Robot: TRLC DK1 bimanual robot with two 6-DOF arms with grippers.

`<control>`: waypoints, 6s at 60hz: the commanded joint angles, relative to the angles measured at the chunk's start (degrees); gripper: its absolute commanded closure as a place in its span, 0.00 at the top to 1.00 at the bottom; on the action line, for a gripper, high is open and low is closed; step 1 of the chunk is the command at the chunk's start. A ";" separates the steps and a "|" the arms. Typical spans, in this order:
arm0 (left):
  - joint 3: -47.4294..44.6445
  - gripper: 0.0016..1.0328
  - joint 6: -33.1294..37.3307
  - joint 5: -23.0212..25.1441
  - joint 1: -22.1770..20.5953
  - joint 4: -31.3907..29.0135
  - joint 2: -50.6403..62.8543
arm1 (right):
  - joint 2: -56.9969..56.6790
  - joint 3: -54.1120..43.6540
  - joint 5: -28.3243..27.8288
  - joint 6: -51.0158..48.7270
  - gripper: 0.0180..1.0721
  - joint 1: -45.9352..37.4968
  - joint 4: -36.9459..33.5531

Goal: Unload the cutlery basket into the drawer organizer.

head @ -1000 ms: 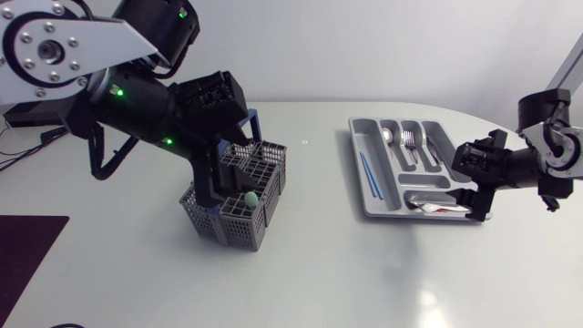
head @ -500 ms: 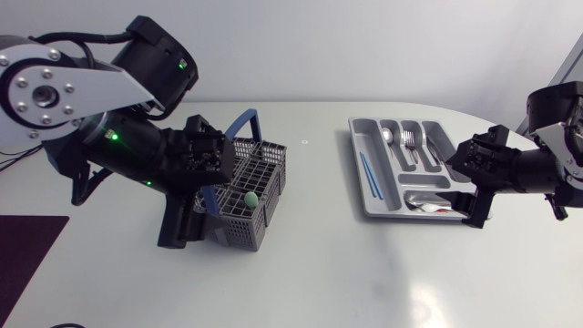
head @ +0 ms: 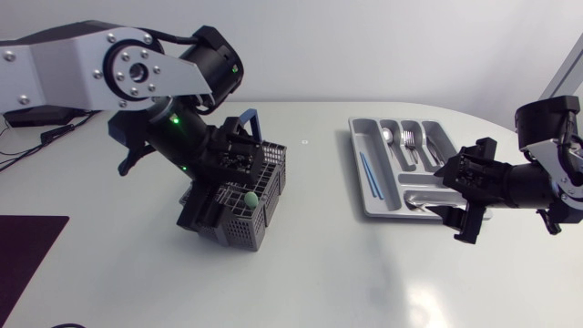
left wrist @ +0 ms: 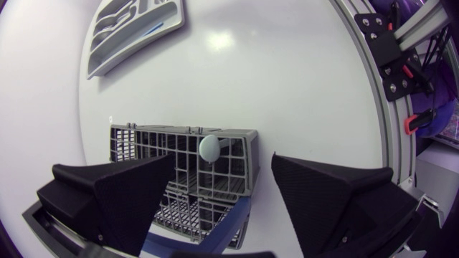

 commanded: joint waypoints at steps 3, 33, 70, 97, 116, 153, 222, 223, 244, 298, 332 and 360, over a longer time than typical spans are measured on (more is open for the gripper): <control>2.06 0.84 2.54 -0.28 -0.50 -1.02 2.74 | -0.28 -1.09 -0.33 1.37 0.82 0.70 0.04; 5.93 0.27 3.77 -0.28 -0.33 -0.94 9.07 | -1.60 -2.85 -0.51 1.63 0.82 1.40 0.30; 11.90 0.05 2.90 -0.28 -1.29 -9.99 6.70 | -4.33 -4.17 -0.77 1.63 0.82 2.01 0.30; 18.67 0.05 -0.18 -0.28 -2.70 -17.72 2.30 | -12.24 -4.70 -1.38 2.78 0.82 4.56 -3.74; 20.96 0.05 -3.17 -1.68 -6.13 -20.98 -0.51 | -21.11 -3.99 -4.37 8.49 0.82 9.57 -7.26; 10.67 0.04 -13.54 11.94 -10.08 -1.20 -1.21 | -28.06 -8.65 0.29 25.80 0.65 34.71 2.15; 14.19 0.04 -15.47 23.89 -8.41 -1.64 2.30 | -15.84 -10.59 2.92 25.80 0.06 40.51 21.04; 14.19 0.04 -15.56 23.89 -8.32 -1.64 2.30 | -15.84 -10.67 2.92 25.89 0.06 40.60 20.95; 16.30 0.93 -17.41 23.89 -4.98 -1.55 2.04 | -18.92 -12.87 2.66 22.73 0.06 37.87 18.05; -15.87 0.11 -23.91 -20.40 -9.47 37.74 2.13 | -11.71 -17.27 -19.58 5.50 0.06 -4.49 19.99; -17.89 0.10 -25.84 -19.00 -7.71 34.75 1.34 | -3.01 -15.77 -22.39 2.95 0.06 -10.29 26.58; -18.07 0.61 -29.18 -18.56 -11.66 35.71 -13.87 | 12.81 -10.67 -21.77 -2.85 0.06 -15.92 36.95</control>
